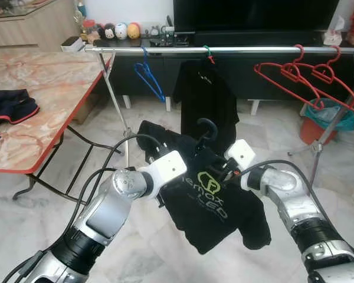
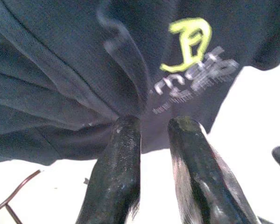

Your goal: Hang hanger

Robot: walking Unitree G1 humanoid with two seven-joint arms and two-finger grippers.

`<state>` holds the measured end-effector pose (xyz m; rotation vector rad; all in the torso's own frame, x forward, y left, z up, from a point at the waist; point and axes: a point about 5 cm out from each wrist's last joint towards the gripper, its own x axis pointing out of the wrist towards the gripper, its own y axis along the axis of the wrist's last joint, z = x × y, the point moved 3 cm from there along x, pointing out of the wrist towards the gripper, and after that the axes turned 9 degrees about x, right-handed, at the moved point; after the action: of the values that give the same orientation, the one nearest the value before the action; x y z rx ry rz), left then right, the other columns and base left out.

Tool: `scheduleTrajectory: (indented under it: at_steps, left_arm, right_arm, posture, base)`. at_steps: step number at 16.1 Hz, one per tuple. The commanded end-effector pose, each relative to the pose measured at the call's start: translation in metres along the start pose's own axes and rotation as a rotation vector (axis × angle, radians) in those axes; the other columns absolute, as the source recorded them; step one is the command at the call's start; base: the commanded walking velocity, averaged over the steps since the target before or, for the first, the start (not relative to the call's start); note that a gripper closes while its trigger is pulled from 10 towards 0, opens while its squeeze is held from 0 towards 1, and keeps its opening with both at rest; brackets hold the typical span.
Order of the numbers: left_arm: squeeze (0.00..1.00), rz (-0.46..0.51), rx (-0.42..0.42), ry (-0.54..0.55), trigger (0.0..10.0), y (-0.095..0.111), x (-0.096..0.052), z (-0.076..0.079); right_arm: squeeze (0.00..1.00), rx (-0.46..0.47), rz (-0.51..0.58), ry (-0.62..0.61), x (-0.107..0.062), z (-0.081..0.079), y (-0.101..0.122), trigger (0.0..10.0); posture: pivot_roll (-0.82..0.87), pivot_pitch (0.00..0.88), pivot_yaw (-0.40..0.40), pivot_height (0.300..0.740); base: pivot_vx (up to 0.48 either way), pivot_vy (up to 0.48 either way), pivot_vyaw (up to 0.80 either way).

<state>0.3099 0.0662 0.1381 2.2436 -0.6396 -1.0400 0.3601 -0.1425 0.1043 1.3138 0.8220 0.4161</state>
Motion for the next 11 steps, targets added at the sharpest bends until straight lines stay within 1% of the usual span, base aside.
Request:
scheduleTrajectory:
  at_steps: [1, 2, 3, 4, 5, 6, 7, 8, 10, 11]
  left_arm:
    - [1.0, 0.009, 0.007, -0.038, 10.0, 0.002, -0.006, 0.002]
    - [1.0, 0.01, 0.005, -0.031, 10.0, 0.002, -0.008, 0.0]
    - [1.0, 0.011, -0.012, 0.043, 10.0, 0.002, -0.012, -0.016]
    - [1.0, 0.013, -0.019, 0.075, 10.0, 0.002, -0.014, -0.023]
    - [1.0, 0.013, -0.019, 0.075, 10.0, 0.002, -0.014, -0.023]
    - [1.0, 0.028, -0.067, 0.177, 10.0, 0.005, -0.02, -0.043]
    - [1.0, 0.045, -0.081, 0.222, 10.0, 0.008, -0.023, -0.053]
    - [1.0, 0.085, -0.126, 0.304, 10.0, 0.014, -0.031, -0.071]
    - [1.0, 0.11, -0.143, 0.335, 10.0, 0.017, -0.035, -0.078]
    - [1.0, 0.11, -0.143, 0.335, 10.0, 0.017, -0.035, -0.078]
  right_arm:
    - [0.0, -0.036, 0.039, 0.005, 0.0, 0.0, 0.011, 10.0]
    - [0.0, -0.037, 0.038, 0.005, 0.0, 0.0, 0.011, 10.0]
    - [0.0, -0.043, 0.032, 0.005, -0.001, 0.0, 0.009, 10.0]
    - [0.0, -0.045, 0.029, 0.004, -0.001, 0.0, 0.009, 10.0]
    - [0.0, -0.045, 0.029, 0.004, -0.001, 0.0, 0.009, 10.0]
    - [0.0, -0.045, 0.024, 0.002, -0.001, 0.001, 0.007, 10.0]
    - [0.0, -0.045, 0.023, 0.002, -0.001, 0.0, 0.007, 10.0]
    - [0.0, -0.038, 0.02, -0.001, -0.001, 0.0, 0.005, 10.0]
    - [0.0, -0.039, 0.015, 0.0, 0.0, -0.001, 0.003, 10.0]
    - [0.0, -0.039, 0.015, 0.0, 0.0, -0.001, 0.003, 10.0]
  posture:
    - [0.03, 0.0, 0.049, 0.719]
    - [0.03, 0.0, 0.049, 0.719]
    - [0.03, 0.0, 0.049, 0.719]
    - [0.03, 0.0, 0.049, 0.719]
    - [0.03, 0.0, 0.049, 0.719]
    - [0.03, 0.0, 0.049, 0.719]
    - [0.03, 0.0, 0.049, 0.719]
    - [0.03, 0.0, 0.049, 0.719]
    - [0.03, 0.0, 0.049, 0.719]
    - [0.03, 0.0, 0.049, 0.719]
  base:
    - [0.0, 0.0, 0.0]
    - [0.0, 0.0, 0.0]
    - [0.0, 0.0, 0.0]
    - [0.0, 0.0, 0.0]
    - [0.0, 0.0, 0.0]
    - [0.0, 0.0, 0.0]
    - [0.0, 0.0, 0.0]
    - [0.0, 0.0, 0.0]
    - [0.0, 0.0, 0.0]
    - [0.0, 0.0, 0.0]
